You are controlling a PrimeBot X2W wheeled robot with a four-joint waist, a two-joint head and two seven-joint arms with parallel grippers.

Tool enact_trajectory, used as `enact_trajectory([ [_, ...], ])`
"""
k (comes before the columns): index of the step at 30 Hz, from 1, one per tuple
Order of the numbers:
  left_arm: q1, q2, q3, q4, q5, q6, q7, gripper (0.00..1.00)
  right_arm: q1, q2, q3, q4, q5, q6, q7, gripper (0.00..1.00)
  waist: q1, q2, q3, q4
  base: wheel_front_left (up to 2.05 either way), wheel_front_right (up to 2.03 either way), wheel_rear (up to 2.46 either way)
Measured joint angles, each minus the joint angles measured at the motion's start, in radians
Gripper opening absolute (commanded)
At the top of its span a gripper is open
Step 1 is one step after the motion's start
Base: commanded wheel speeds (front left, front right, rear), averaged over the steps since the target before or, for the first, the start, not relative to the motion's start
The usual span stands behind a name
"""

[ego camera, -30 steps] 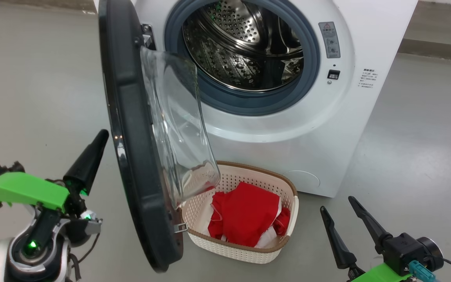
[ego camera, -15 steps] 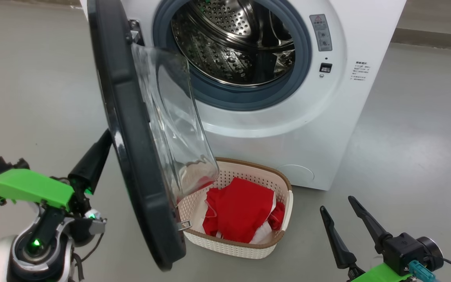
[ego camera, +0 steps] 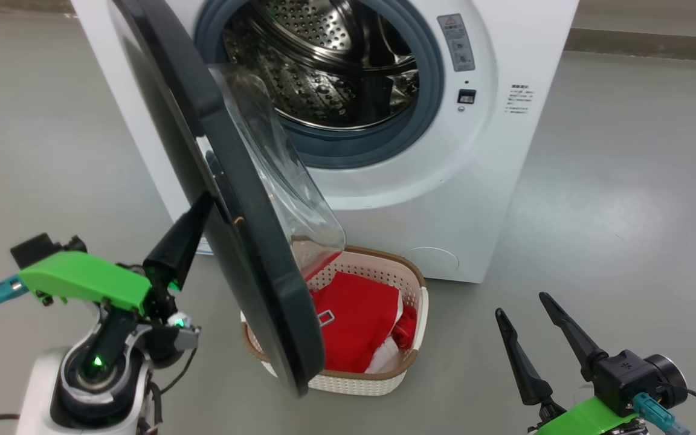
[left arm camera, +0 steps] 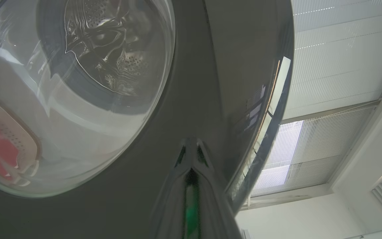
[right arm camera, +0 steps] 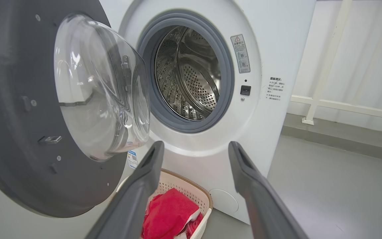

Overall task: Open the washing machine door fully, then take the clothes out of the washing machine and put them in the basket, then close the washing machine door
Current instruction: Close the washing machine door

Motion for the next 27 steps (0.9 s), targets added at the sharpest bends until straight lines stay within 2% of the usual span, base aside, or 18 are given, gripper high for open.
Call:
enact_trajectory([
  [14, -0.105, -0.002, -0.072, 0.128, -0.095, -0.078, -0.128, 0.00, -0.001, -0.019, 0.007, 0.002, 0.008, 0.000, 0.000, 1.00, 0.0000, 0.0000, 0.012, -0.088, 0.00, 0.00, 0.00],
  [27, -0.182, -0.005, -0.105, 0.225, -0.106, -0.126, -0.169, 0.00, -0.016, -0.027, 0.021, 0.002, 0.015, 0.000, 0.000, 1.00, 0.0001, 0.0000, 0.038, -0.180, 0.00, 0.00, 0.00],
])
